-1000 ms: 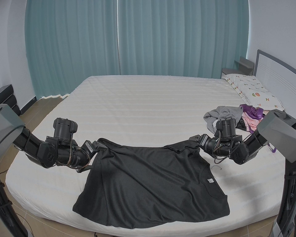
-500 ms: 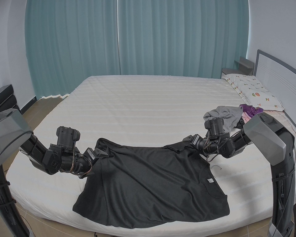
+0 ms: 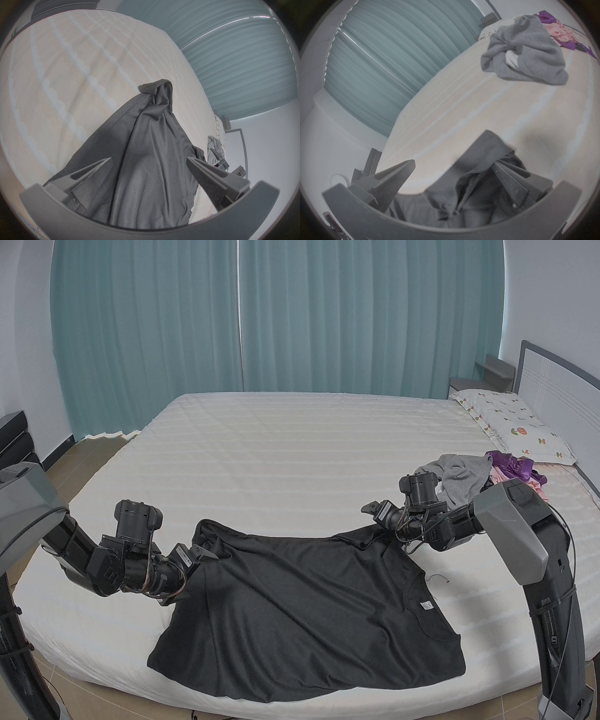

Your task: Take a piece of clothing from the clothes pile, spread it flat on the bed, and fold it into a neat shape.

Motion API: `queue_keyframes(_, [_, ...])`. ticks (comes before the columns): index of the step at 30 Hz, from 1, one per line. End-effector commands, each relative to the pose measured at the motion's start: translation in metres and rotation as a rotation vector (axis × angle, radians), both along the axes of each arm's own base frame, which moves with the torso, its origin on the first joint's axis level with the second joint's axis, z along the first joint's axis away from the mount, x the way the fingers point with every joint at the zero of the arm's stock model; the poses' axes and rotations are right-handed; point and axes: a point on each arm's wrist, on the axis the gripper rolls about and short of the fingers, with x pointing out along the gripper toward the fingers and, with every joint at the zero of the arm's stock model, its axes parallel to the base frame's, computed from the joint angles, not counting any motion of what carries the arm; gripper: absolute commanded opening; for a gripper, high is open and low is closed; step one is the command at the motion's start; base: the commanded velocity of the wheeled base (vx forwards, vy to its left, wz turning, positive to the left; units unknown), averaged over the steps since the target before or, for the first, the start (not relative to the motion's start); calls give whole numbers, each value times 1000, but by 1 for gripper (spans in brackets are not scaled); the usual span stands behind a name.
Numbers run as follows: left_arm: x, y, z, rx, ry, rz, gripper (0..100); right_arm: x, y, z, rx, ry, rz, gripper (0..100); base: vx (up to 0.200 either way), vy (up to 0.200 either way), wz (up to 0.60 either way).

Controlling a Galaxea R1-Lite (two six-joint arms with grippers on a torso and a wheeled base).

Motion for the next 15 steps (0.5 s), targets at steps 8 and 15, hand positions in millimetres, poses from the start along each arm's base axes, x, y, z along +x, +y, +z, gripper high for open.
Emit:
queue_keyframes(8, [4,5,-2,-12,-21,27,100,47,-9,-10,62,-300,-145,100,0,0,0])
queue_keyframes(15, [10,9,-2,-13,-64,50,100,42,-33,5,38,-257,-177,100,0,0,0])
